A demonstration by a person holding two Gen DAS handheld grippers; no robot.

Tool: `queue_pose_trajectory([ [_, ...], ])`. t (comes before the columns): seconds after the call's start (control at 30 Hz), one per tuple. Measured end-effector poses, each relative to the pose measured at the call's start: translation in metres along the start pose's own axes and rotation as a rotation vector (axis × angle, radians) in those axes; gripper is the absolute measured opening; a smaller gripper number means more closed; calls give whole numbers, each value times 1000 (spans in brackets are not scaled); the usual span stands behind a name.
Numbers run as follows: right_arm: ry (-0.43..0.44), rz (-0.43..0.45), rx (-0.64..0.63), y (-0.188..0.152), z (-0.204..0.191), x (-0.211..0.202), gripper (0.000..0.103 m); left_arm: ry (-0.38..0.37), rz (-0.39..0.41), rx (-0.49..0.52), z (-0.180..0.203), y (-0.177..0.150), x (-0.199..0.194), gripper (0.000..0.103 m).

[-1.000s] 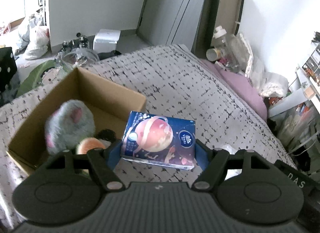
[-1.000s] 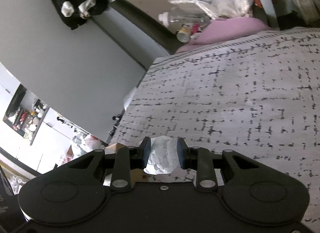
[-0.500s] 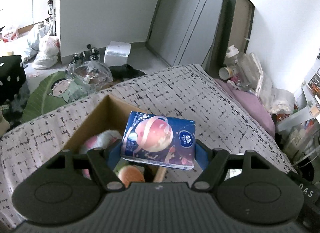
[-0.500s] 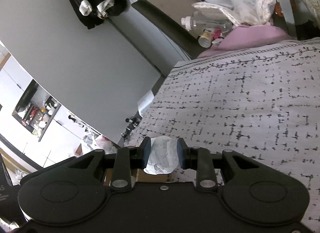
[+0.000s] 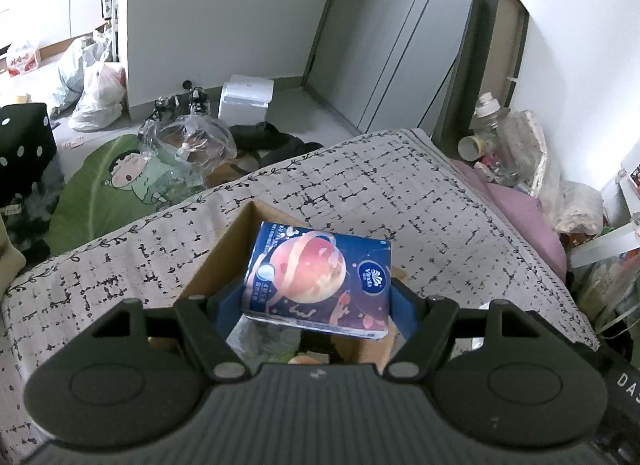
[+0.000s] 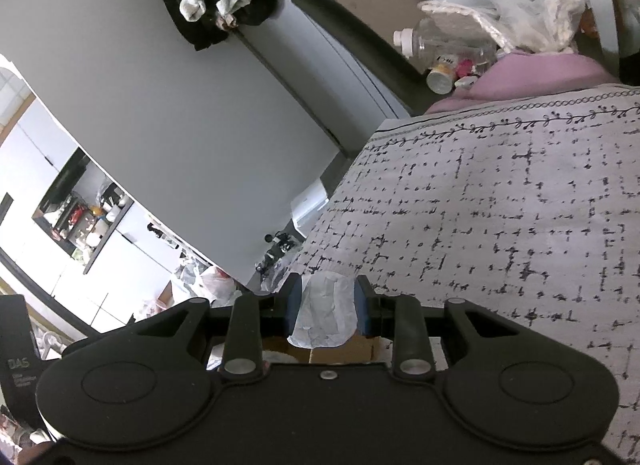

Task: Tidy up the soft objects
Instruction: 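Carry the tissue and blue printed box over the cardboard box with both tools, then open both tools to drop the tissue and blue box into the box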

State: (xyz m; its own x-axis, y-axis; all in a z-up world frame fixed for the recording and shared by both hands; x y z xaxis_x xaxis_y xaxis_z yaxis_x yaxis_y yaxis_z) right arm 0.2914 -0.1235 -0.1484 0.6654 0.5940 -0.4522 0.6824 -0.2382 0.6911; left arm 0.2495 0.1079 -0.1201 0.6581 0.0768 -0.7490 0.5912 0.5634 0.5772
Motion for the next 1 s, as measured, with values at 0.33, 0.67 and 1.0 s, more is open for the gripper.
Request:
queue_pose_trajectory([
  [0.33, 17, -1, -24, -5, -14, 21, 28, 4, -32, -6, -15, 13, 26, 74],
  [0.67, 28, -33, -54, -15, -32, 46, 28, -11, -53, -22, -29, 20, 38, 76],
  [1.0, 82, -61, -64, -23, -40, 50, 56, 9, -94, -16, -32, 19, 39, 77],
])
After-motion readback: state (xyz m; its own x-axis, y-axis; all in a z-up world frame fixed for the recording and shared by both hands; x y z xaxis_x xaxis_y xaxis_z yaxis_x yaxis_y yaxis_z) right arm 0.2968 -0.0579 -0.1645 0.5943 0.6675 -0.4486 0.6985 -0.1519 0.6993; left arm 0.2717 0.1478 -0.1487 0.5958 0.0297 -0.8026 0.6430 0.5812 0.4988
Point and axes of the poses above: each gripper's, at about its wrist camera, not at the fingertips, and x roughly the way its jaws point, z to its right, y to its top, the point moved 1 cm from there along x, roughly the way its jaws point, and after that the axes turned 6 degrees about -x, right-handed, at the moved point
